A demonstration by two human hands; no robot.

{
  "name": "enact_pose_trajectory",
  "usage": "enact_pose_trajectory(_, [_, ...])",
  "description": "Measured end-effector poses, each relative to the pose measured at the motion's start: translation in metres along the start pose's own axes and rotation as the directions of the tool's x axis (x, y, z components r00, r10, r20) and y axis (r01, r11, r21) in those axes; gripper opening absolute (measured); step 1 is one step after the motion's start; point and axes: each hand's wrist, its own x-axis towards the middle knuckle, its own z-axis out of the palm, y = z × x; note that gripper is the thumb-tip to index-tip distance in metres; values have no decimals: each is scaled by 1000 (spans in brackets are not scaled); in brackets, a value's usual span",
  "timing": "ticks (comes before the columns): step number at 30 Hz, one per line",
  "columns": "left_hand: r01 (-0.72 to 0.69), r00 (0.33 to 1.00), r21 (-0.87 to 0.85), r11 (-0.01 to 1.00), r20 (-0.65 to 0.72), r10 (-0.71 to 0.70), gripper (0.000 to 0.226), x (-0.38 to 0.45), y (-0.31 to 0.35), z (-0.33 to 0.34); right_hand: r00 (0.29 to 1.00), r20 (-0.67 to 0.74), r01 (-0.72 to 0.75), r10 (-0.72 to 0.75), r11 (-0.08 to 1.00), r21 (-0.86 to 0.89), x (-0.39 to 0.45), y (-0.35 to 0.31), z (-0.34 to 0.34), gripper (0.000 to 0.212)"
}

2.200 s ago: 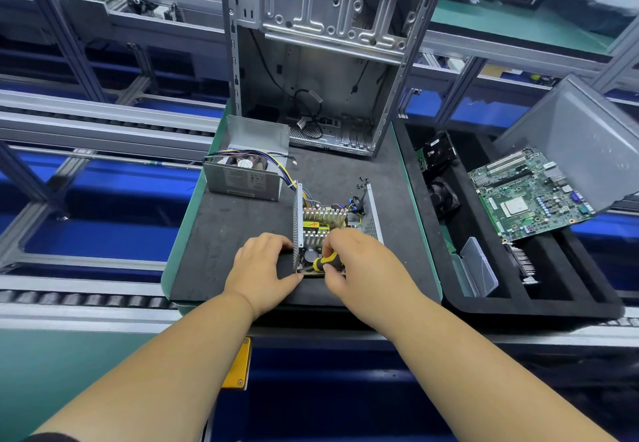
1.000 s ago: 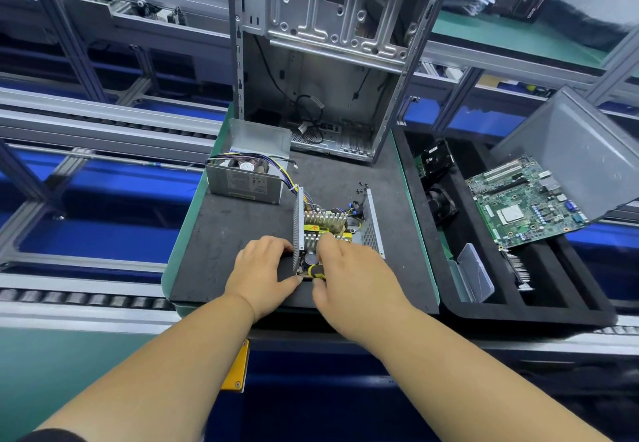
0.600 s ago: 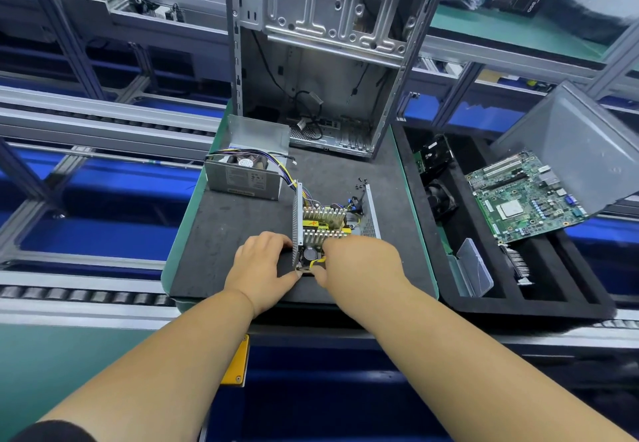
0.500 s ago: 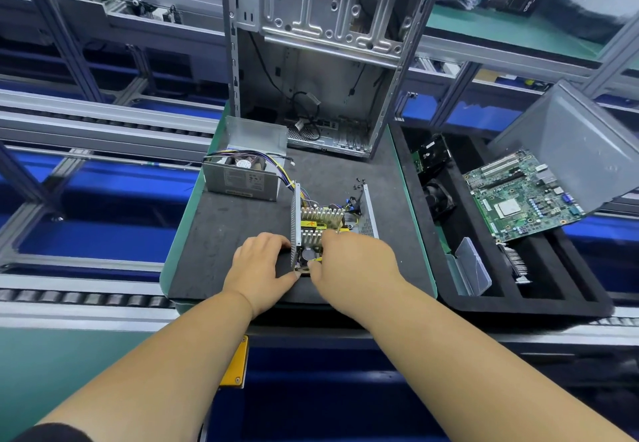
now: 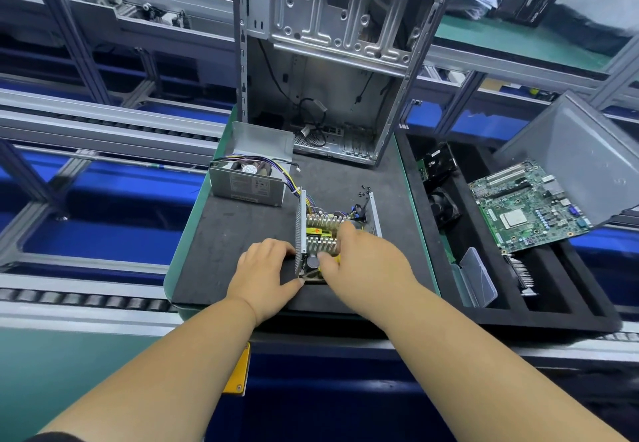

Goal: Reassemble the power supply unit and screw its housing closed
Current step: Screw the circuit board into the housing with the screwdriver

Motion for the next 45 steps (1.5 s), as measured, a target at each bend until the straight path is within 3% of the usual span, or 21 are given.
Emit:
enact_pose_trajectory(3, [0, 1000, 0, 1000, 0, 0, 50, 1, 0, -1, 996, 61, 60, -65, 995, 79, 2, 1, -5, 22])
enact_pose_trajectory(9, [7, 1000, 18, 1000, 0, -7, 49, 1, -1, -1, 994, 102, -8, 27, 983, -184, 16, -10, -9, 27])
enact_pose_trajectory(12, [13, 1000, 20, 1000, 3, -13, 48, 1, 0, 0, 996, 51, -60, 75, 964, -259, 17, -13, -7, 40])
enact_pose_trajectory(15, [10, 1000, 12, 1000, 8, -10, 47, 1, 1, -1, 1000, -5, -18, 18, 991, -135, 8, -9, -7, 27])
enact_pose_trajectory(17, [6, 1000, 6, 1000, 12, -6, 47, 1, 1, -1, 995, 27, 89, -91, 993, 76, 2, -5, -8, 16])
enact_pose_trajectory(19, [4, 1000, 6, 1000, 12, -5, 47, 1, 1, -2, 979, 19, 199, -204, 970, 143, -1, 1, -8, 13])
enact_pose_trajectory(21, [1, 1000, 3, 1000, 14, -1, 49, 2, 1, -3, 975, -11, 220, -220, 971, 89, -2, 4, -6, 18])
enact_pose_trajectory(24, [11, 999, -2, 1000, 35, -11, 57, 2, 0, -4, 990, -2, 142, -142, 990, -4, 3, 4, -3, 33])
enact_pose_trajectory(28, [19, 998, -9, 1000, 56, -19, 62, 1, 0, -5, 998, -47, 22, -31, 983, -184, 10, -1, -1, 35])
enact_pose_trajectory(31, [21, 998, -18, 1000, 57, -20, 61, 2, 1, -6, 995, -88, 36, -49, 989, -142, 5, -3, -2, 32])
enact_pose_trajectory(34, [13, 998, -27, 1000, 54, -12, 59, 2, 1, -6, 984, -66, 167, -163, 984, 63, -3, -3, -4, 21])
enact_pose_trajectory(36, [12, 999, -26, 1000, 45, -11, 57, 2, 1, -5, 968, -78, 248, -240, 962, 111, -6, -3, -5, 21])
enact_pose_trajectory(42, [21, 999, -18, 1000, 36, -20, 45, 2, -2, -2, 974, -115, 197, -193, 980, 22, 1, -9, 0, 35])
enact_pose_trajectory(45, [32, 999, -22, 999, 40, -31, 43, 2, -1, -1, 964, -217, 145, -156, 987, -68, 4, -14, 1, 35])
